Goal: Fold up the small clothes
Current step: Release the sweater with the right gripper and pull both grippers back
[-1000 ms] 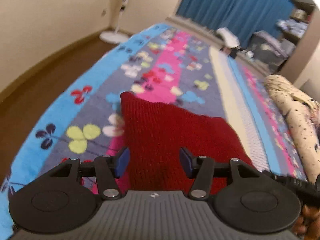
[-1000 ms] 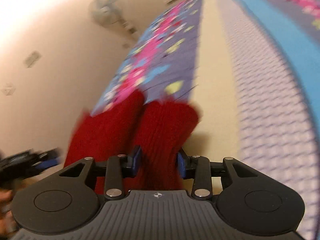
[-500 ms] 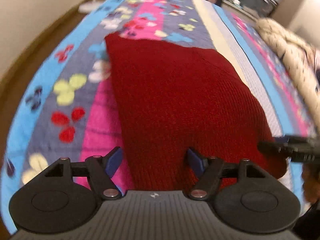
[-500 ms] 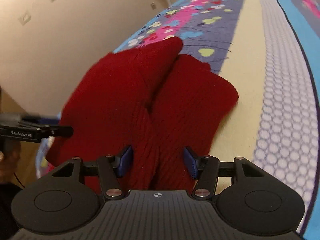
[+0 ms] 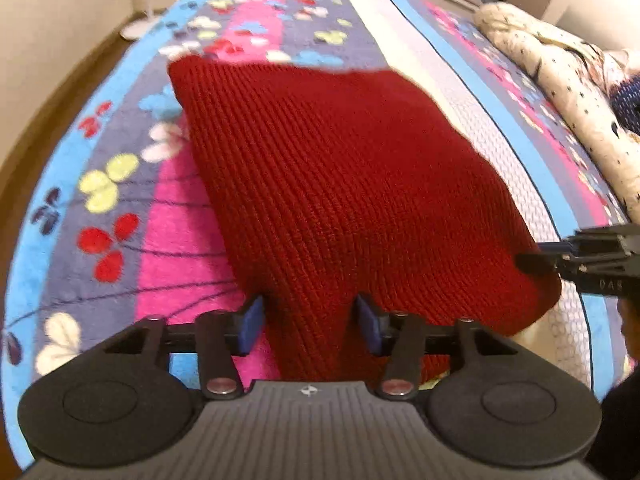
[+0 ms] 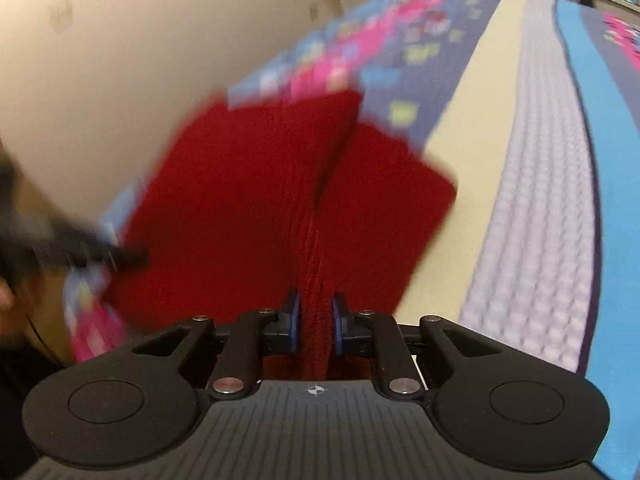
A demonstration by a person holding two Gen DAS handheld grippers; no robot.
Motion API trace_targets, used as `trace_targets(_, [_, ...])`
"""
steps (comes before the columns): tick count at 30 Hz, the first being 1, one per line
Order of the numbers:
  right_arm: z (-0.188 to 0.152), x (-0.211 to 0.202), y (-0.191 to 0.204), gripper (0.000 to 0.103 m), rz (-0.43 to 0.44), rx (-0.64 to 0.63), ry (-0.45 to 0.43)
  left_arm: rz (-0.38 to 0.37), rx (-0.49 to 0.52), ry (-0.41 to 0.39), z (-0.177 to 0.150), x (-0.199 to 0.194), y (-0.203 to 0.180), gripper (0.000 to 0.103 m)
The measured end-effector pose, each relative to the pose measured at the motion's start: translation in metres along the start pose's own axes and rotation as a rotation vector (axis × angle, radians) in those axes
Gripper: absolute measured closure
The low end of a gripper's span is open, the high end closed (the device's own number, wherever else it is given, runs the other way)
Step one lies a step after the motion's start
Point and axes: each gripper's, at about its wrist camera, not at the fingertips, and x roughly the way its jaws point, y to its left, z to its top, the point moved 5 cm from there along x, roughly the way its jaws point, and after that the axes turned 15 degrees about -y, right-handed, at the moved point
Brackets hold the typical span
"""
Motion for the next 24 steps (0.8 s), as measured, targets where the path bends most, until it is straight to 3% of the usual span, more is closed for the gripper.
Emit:
trace_targets(2, [0.007,-0.019,0.005,0.068,-0.028,0.025,-0.071,0.041,0.025,-0.073,0.003,-0.019,-0.006,0.032])
trace_targets(4, [0.015,-0.046,0.011,0.053,-0.040,0.025,-0.173,0.097,0.068,-0.172,0.006,-0.045,-0.017,0.010])
trace_targets(7, [0.022,-0.085,0.021,0.030,-0.117,-0.019,-0.331,0.130,0.108,-0.310,0.008,-0.081,-0.042,0.006])
trace_targets(11, [0.013,-0.128,0.029,0.015,-0.200,0.019,-0.463,0.163,0.088,-0.412,-0.003,-0.116,-0.076,0.000])
trace_targets(14, [-0.003,-0.148,0.039,0.014,-0.245,0.039,-0.501,0.198,0.060,-0.436,-0.017,-0.131,-0.097,0.000])
trace_targets(17, [-0.019,-0.151,0.049,0.010,-0.265,0.023,-0.492,0.246,0.039,-0.410,-0.037,-0.135,-0.106,0.000])
trace_targets(21, [-0.032,-0.132,0.063,0.009,-0.280,-0.124,-0.448,0.286,0.014,-0.311,-0.054,-0.124,-0.109,0.000])
trace_targets(24, [-0.032,-0.124,0.067,0.009,-0.293,-0.170,-0.422,0.309,-0.006,-0.302,-0.053,-0.119,-0.101,0.000])
